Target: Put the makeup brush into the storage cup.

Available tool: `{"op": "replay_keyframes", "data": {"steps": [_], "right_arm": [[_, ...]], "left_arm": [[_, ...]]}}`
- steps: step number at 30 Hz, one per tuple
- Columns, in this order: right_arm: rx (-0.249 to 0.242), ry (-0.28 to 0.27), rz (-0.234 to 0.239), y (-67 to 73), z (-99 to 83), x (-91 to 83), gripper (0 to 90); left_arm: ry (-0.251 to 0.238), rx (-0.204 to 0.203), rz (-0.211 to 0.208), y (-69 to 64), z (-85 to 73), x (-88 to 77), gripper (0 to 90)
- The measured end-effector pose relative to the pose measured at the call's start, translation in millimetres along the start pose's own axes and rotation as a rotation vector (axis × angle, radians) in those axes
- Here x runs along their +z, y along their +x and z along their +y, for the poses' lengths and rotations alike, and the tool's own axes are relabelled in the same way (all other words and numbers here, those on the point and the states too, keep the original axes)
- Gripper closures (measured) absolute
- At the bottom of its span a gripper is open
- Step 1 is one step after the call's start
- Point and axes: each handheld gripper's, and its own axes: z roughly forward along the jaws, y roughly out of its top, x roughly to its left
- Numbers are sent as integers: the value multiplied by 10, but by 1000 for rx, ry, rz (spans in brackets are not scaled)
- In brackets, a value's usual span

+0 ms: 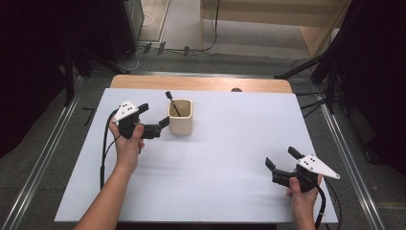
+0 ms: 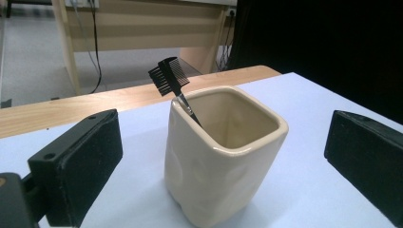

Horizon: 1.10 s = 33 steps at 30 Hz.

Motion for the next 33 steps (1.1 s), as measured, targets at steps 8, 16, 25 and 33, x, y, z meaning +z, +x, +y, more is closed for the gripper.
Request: {"op": "replay_keyframes", "data": {"steps": [8,16,25,33], "right_arm": [[0,1,-1,2,-1,2,65],[-1,1,0,12,-1,6,65],[-3,4,1,9,-7,12,65],[-5,4,2,11,-8,15,65]], "left_arm": [[-7,14,16,14,-81,-162,0],[6,16,36,36,-204,-284,0],[5,23,47,25,-279,-429,0],[10,24,48,20,-356,-520,0]]}}
